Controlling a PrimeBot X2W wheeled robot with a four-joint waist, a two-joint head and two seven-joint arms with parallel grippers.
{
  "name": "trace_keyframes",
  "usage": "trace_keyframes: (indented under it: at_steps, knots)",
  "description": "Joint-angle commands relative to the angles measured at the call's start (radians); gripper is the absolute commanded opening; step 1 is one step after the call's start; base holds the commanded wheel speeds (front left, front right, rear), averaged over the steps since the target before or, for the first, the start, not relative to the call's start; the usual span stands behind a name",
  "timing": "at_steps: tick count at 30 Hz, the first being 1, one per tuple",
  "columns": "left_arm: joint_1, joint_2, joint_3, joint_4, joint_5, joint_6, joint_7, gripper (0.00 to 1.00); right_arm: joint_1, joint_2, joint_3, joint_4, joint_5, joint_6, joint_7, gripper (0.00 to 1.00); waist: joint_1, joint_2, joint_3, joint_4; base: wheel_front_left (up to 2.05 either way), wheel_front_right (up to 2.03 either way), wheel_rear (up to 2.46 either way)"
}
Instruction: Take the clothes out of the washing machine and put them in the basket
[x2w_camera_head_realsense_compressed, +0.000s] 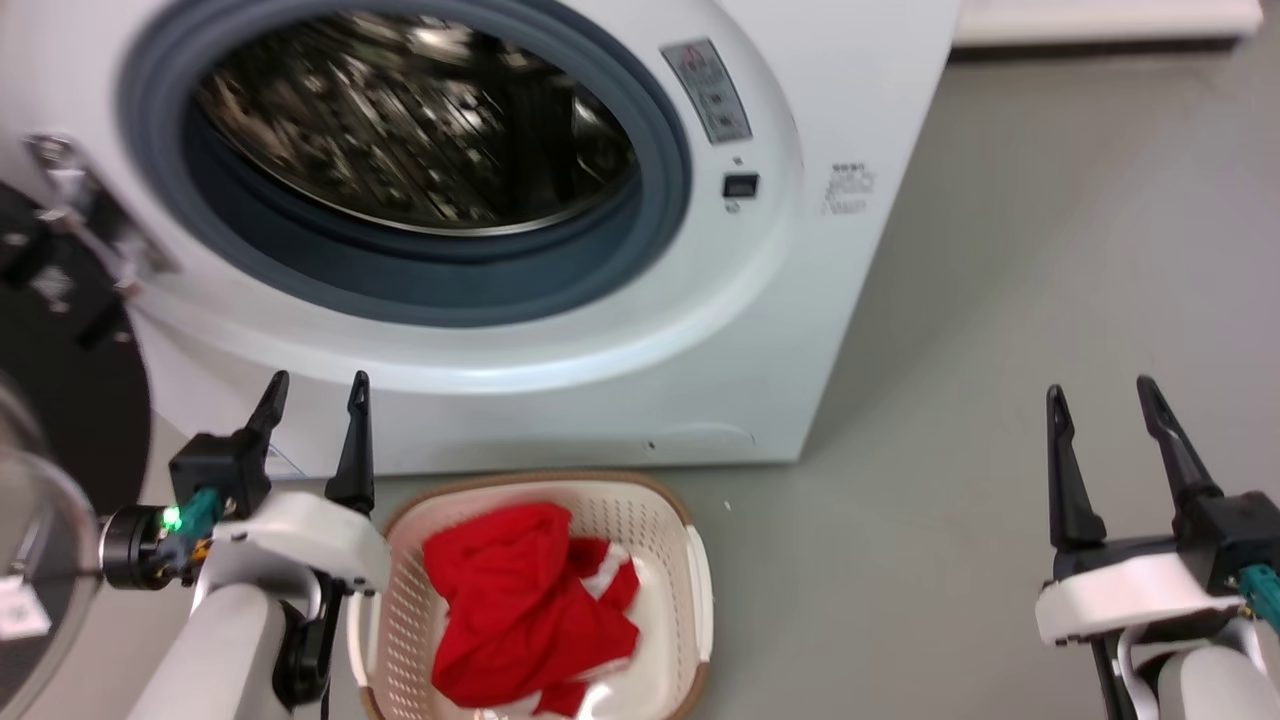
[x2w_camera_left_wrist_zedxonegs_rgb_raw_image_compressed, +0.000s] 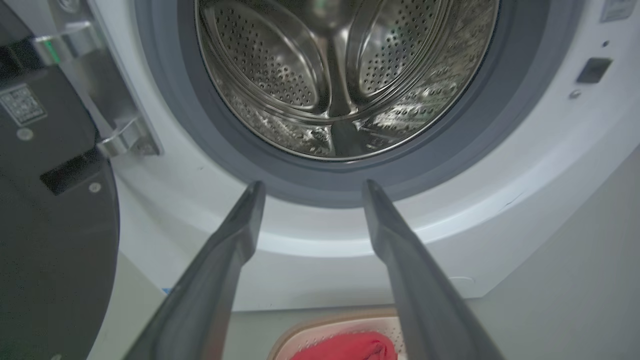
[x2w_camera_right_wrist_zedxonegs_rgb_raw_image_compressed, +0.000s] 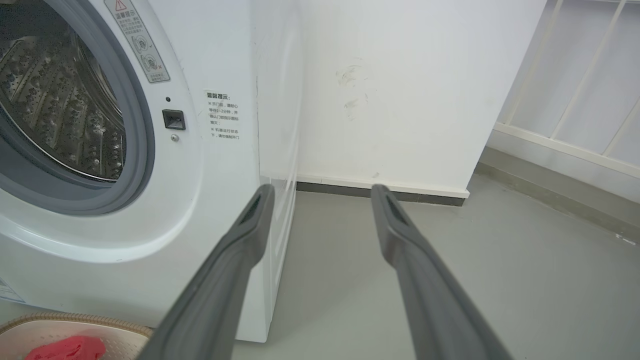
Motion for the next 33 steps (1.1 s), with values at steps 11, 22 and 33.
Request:
trace_keyframes:
  at_steps: [11, 22, 33]
  knots:
    - [0.319, -0.109, 0.215, -0.375, 0.256, 0.013, -0.003, 1.00, 0.102, 0.000, 0.030, 0.014, 0.019, -0.001, -0.002, 1.00, 0.0002, 0.0000, -0.166, 0.062, 0.00, 0.00, 0.00]
    - [0.489, -0.188, 0.244, -0.429, 0.368, -0.002, -0.003, 1.00, 0.164, 0.000, 0.047, -0.002, 0.083, -0.001, -0.002, 1.00, 0.0002, 0.0000, -0.196, 0.019, 0.00, 0.00, 0.00]
    - [0.488, -0.238, 0.277, -0.415, 0.394, -0.039, -0.003, 1.00, 0.165, 0.000, 0.042, -0.009, 0.089, -0.001, -0.002, 1.00, 0.0002, 0.0000, -0.199, 0.012, 0.00, 0.00, 0.00]
